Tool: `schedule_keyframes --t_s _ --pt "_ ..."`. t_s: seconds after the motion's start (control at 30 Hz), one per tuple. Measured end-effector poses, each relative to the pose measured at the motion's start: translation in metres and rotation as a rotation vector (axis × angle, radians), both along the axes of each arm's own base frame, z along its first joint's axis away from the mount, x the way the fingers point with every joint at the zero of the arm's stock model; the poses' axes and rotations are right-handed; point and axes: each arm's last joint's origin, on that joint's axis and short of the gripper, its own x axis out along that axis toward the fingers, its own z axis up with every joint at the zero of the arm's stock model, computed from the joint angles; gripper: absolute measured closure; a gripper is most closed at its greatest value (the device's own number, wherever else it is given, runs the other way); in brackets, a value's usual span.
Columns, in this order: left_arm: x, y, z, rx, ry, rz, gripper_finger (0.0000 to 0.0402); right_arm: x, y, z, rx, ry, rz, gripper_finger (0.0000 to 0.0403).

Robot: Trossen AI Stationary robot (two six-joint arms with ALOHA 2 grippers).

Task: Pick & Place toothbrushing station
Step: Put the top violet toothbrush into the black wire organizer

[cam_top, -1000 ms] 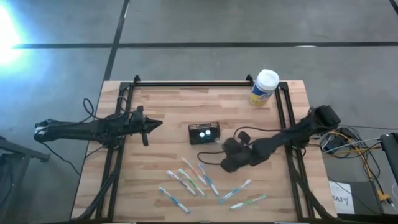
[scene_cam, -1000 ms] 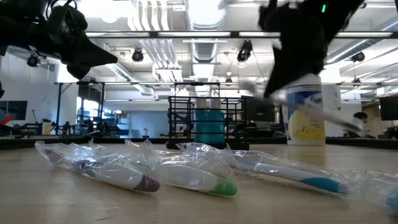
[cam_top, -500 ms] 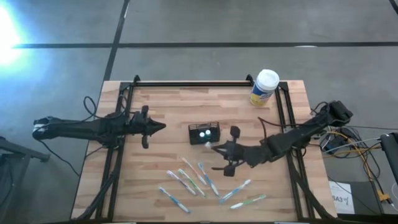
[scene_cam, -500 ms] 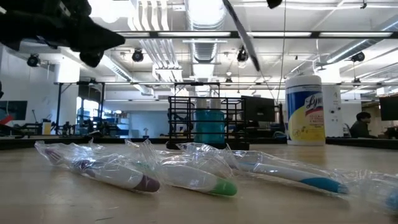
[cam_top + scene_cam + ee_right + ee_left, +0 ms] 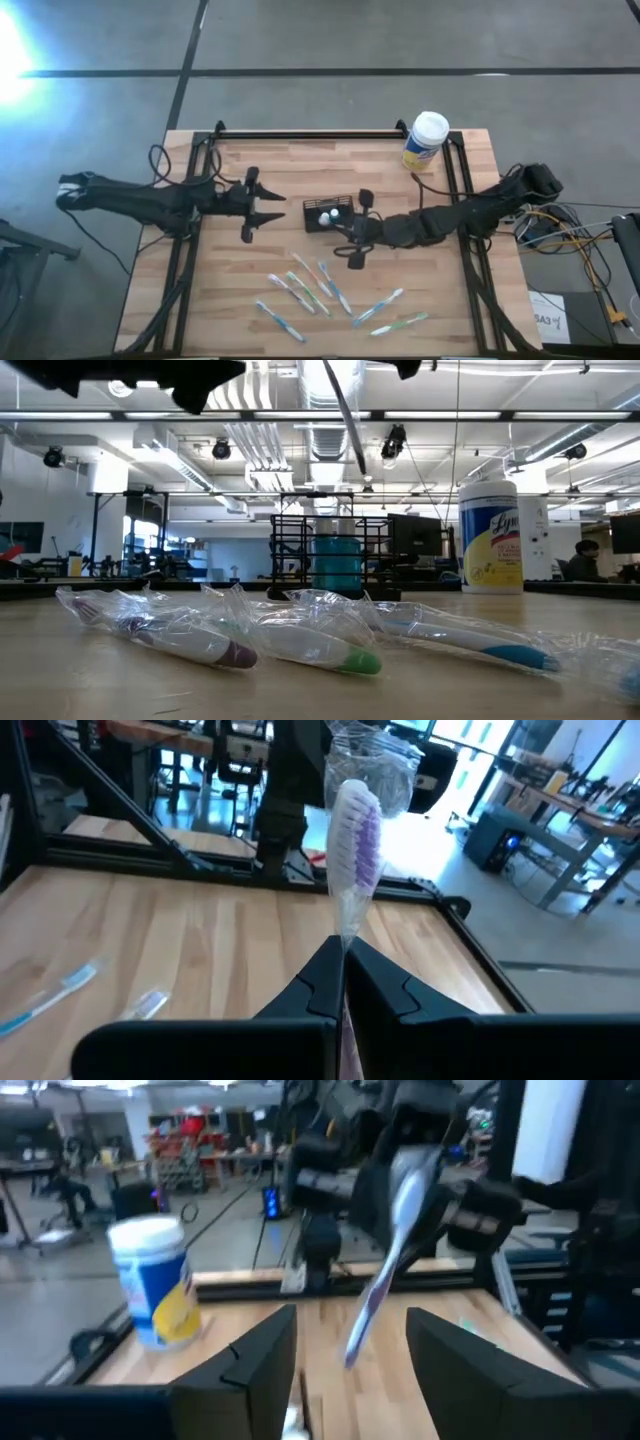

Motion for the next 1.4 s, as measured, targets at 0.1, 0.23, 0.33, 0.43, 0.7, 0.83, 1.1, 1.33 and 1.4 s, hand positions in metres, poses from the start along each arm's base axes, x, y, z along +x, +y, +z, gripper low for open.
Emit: schedule_keyframes --t_s 0.1,0.23,0.33,0.43,0.7,0.83,1.1,1.33,1.4 --pt "0.013 -0.003 0.009 0.015 0.011 -0.02 0.0207 0.002 -0.003 0.001 -0.004 -0.01 0.018 0.0394" --pt "0.031 -0.006 0.019 0.007 0.017 -0.035 0.0211 0.003 -0.006 0.002 -0.005 -0.012 0.015 0.0394" --pt "0.047 -0.007 0.021 0.007 0.037 -0.023 0.0211 0.004 -0.008 0.005 -0.006 -0.04 0.014 0.0394" --pt "0.061 -0.007 0.022 0.005 0.018 -0.016 0.0211 0.005 -0.01 0.006 -0.016 -0.05 0.013 0.0394" --pt "0.08 -0.01 0.032 0.01 -0.014 -0.068 0.0211 0.005 -0.012 0.01 -0.025 -0.079 0.008 0.0394" --pt "0.083 -0.011 0.033 0.002 -0.013 -0.076 0.0211 0.006 -0.014 0.011 -0.023 -0.084 0.004 0.0394" --pt "0.095 -0.012 0.029 0.016 0.015 -0.075 0.0213 0.006 -0.013 0.012 -0.018 -0.103 0.005 0.0394" --pt "0.092 -0.011 0.035 0.038 -0.012 -0.073 0.0279 0.006 -0.013 0.012 -0.019 -0.1 0.007 0.0394" --pt "0.089 -0.011 0.038 0.039 -0.025 -0.072 0.0313 0.006 -0.013 0.012 -0.019 -0.101 0.006 0.0394"
